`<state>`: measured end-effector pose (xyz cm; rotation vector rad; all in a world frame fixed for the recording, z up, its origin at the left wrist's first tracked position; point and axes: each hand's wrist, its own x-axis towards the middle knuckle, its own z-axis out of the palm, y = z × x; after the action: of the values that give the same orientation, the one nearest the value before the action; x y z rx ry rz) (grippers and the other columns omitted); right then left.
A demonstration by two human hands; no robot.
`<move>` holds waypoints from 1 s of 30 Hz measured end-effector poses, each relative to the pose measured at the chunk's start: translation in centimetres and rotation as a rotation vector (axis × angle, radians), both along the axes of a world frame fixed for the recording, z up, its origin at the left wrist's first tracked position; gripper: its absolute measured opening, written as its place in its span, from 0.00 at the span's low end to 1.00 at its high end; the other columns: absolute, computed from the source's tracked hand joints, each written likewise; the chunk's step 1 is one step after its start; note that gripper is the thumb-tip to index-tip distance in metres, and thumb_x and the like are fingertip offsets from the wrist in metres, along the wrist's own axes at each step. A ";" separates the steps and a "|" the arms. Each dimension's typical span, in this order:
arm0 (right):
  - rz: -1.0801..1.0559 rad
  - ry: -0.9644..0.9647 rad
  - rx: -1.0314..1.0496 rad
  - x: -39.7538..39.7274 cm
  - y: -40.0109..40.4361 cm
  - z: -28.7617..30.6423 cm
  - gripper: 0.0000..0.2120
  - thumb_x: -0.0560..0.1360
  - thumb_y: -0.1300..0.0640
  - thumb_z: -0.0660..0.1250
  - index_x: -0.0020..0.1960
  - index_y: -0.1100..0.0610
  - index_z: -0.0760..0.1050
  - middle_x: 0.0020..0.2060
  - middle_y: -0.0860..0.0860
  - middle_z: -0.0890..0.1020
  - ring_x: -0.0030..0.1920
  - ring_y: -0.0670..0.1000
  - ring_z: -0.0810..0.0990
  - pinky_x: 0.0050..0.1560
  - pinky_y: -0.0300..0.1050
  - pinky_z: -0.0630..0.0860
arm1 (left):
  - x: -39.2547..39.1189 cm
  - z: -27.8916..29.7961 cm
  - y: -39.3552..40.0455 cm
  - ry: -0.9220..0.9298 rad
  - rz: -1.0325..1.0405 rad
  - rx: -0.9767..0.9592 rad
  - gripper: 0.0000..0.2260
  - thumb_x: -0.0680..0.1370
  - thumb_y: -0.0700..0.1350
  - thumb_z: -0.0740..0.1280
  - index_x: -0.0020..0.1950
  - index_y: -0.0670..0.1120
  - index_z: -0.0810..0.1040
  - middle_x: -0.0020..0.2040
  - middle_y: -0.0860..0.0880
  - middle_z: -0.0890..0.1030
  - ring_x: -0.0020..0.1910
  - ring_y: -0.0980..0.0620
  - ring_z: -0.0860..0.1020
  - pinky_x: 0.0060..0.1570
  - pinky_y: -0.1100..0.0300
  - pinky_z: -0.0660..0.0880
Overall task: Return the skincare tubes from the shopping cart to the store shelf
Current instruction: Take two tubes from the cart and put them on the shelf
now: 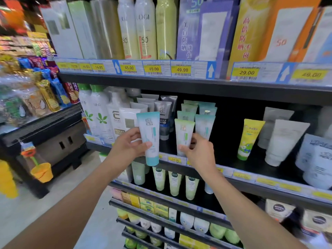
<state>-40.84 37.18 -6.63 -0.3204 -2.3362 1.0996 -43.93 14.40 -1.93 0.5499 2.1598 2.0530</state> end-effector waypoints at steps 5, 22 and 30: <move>0.003 -0.012 0.021 0.1 -0.2 0.0 0.18 0.69 0.51 0.77 0.55 0.56 0.79 0.47 0.49 0.85 0.47 0.49 0.82 0.51 0.48 0.80 | -0.8 0.0 1.0 0.016 -0.023 0.001 0.16 0.75 0.35 0.72 0.60 0.47 0.78 0.57 0.49 0.83 0.56 0.46 0.82 0.54 0.45 0.80; -0.137 -0.052 -0.056 2.4 -0.9 1.7 0.26 0.67 0.48 0.79 0.61 0.58 0.80 0.51 0.51 0.85 0.52 0.47 0.83 0.59 0.45 0.79 | -0.1 -1.5 -1.7 -0.027 -0.140 -0.021 0.15 0.74 0.34 0.72 0.59 0.46 0.78 0.56 0.48 0.84 0.55 0.46 0.83 0.54 0.42 0.79; 0.160 0.039 -0.205 7.0 -4.5 4.2 0.24 0.68 0.44 0.76 0.61 0.51 0.79 0.47 0.43 0.85 0.48 0.38 0.82 0.54 0.37 0.78 | 1.3 -0.7 0.3 0.018 -0.295 -0.031 0.18 0.74 0.37 0.73 0.62 0.48 0.77 0.57 0.51 0.84 0.56 0.50 0.82 0.55 0.53 0.80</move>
<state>-33.82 32.67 -2.41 -0.1862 -2.2493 1.4148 -42.64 14.73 -2.63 0.8291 1.9757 1.8619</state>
